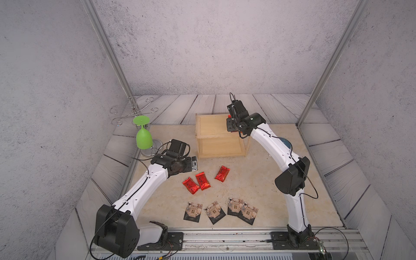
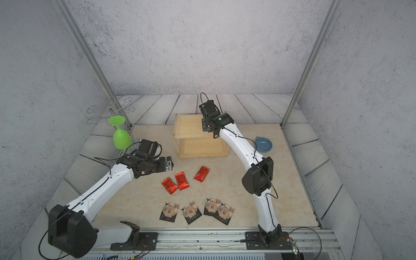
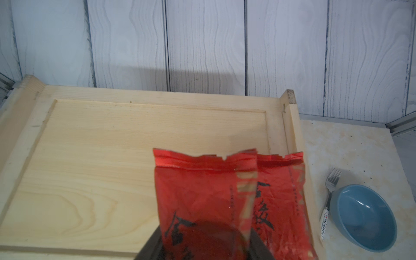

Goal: Place the tea bags on the shelf by color
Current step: Place the tea bag on the shelf, then pick up the tea bag from the center of the board.

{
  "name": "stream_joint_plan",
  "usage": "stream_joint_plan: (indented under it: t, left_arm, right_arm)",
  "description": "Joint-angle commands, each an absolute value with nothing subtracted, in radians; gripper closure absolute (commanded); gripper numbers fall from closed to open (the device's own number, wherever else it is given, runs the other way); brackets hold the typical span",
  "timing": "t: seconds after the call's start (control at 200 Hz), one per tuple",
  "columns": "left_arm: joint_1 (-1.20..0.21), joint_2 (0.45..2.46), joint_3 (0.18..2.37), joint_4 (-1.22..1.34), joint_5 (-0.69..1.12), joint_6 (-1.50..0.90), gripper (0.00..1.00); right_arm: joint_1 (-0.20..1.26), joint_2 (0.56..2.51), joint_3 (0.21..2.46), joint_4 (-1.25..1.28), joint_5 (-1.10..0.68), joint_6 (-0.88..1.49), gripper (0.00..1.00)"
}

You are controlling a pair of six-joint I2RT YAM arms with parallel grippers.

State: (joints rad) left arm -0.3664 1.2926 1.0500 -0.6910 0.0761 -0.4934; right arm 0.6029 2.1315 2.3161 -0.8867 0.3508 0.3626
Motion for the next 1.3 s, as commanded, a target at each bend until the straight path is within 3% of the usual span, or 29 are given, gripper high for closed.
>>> stream_joint_plan:
  t: [0.0, 0.976, 1.131, 1.296]
  left_arm:
    - [-0.36, 1.284, 1.04, -0.696, 0.075, -0.477, 0.01]
    - [-0.35, 1.275, 1.046, -0.685, 0.122, -0.45, 0.04]
    - [-0.381, 1.291, 1.065, -0.672, 0.14, -0.452, 0.12]
    - [-0.496, 1.352, 1.148, -0.706, 0.035, -0.445, 0.13]
  right_arm:
    - [0.595, 2.144, 2.335, -0.904, 0.369, 0.373, 0.5]
    - [0.591, 2.079, 2.389, -0.937, 0.311, 0.377, 0.43]
    - [0.592, 1.862, 2.107, -0.869, 0.238, 0.384, 0.43]
    - [0.593, 1.578, 1.559, -0.615, 0.194, 0.425, 0.43]
